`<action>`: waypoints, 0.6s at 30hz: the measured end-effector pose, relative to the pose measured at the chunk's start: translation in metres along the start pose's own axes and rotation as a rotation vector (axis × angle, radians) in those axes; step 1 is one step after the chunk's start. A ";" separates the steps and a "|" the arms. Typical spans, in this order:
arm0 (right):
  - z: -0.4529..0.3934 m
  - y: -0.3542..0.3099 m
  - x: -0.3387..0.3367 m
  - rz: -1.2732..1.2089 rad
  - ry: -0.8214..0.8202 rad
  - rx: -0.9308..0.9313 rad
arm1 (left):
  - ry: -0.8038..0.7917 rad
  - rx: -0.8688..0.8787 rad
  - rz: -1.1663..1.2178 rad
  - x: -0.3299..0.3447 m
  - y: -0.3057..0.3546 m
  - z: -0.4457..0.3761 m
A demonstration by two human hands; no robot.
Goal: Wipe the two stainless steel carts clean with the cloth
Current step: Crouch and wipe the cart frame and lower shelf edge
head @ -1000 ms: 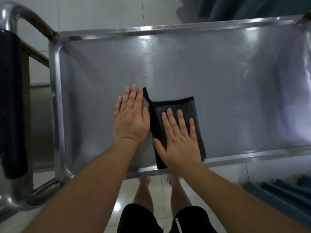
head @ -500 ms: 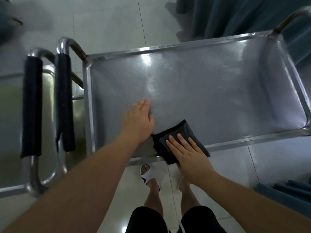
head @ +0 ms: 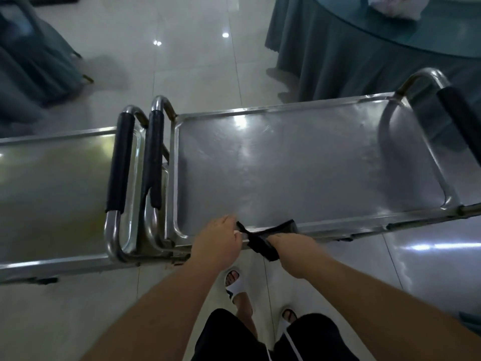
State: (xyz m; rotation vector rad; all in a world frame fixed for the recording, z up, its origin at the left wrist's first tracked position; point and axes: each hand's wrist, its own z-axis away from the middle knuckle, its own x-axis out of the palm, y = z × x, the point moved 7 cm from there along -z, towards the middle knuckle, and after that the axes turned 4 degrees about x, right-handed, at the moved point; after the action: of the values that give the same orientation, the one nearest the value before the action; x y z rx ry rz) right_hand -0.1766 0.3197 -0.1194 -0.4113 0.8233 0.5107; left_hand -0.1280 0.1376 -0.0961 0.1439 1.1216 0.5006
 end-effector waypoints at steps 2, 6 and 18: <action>0.011 -0.001 0.001 -0.003 -0.014 -0.007 | 0.009 -0.039 -0.008 0.003 0.002 0.019; 0.031 0.001 0.011 -0.003 -0.029 -0.039 | -0.024 -0.155 -0.034 0.021 0.009 0.062; 0.069 -0.039 0.085 -0.137 -0.146 -0.098 | -0.308 -0.255 -0.076 0.101 -0.006 0.174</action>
State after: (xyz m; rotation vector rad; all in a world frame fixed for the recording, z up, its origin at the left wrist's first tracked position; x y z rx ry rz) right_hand -0.0648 0.3480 -0.1374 -0.5106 0.6266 0.4494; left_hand 0.0627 0.2023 -0.1048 -0.0440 0.7519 0.5293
